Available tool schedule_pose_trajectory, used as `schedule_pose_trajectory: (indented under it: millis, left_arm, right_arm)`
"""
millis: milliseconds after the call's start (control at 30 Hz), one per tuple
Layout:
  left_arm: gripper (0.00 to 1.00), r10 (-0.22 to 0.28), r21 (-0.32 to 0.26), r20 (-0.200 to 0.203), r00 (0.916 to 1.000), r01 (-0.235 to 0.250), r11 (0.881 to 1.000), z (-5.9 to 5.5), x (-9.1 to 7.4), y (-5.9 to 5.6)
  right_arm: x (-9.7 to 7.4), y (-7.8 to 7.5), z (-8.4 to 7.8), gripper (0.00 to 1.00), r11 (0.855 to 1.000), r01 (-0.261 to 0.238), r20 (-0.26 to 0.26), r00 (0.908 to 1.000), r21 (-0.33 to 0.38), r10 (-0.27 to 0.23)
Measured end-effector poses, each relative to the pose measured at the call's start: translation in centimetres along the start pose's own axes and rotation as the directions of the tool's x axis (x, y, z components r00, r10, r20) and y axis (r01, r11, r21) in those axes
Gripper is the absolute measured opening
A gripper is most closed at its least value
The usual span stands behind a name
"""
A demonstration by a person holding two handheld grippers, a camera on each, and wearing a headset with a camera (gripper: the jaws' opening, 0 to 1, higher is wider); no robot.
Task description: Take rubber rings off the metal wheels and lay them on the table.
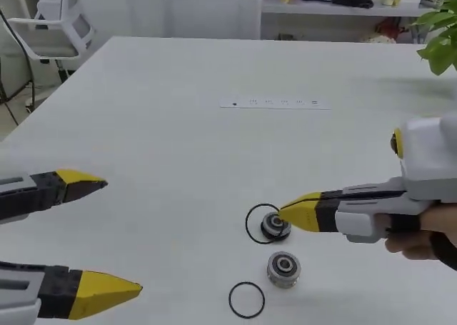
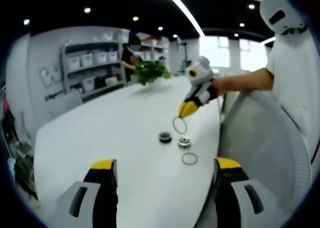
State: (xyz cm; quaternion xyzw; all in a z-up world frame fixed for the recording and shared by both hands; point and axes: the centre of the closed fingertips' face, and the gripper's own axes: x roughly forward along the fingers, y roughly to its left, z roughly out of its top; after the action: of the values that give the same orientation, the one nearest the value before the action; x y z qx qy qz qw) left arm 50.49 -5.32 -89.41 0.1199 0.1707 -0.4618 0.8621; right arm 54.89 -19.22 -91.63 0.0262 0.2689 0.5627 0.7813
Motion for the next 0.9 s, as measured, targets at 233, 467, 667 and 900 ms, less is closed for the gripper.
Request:
schedule_pose_trajectory:
  millis: [233,467,667,900]
  left_arm:
    - [0.82,-0.008,-0.022,-0.016,0.9998,0.007,1.000,-1.2,0.3,-0.8]
    - [0.85,-0.008,-0.037,-0.048,0.9988,0.007,0.999,-2.6,0.7,-1.2]
    - [0.88,-0.006,-0.074,-0.024,0.9997,0.004,0.997,-2.6,1.1,-1.6]
    - [0.89,-0.018,-0.082,-0.031,0.9994,0.015,0.996,-3.0,1.5,-2.4]
  right_arm:
    - [1.1,1.1,-0.5,0.00,0.999,-0.034,-0.027,0.9991,-0.001,0.034]
    - [2.3,1.9,-2.0,0.00,0.998,-0.061,-0.088,0.9944,-0.011,0.060]
    - [3.4,2.0,-3.9,0.00,0.997,-0.075,-0.157,0.9853,-0.033,0.069]
    - [4.3,2.1,-5.7,0.00,0.996,-0.079,-0.204,0.9764,-0.032,0.071]
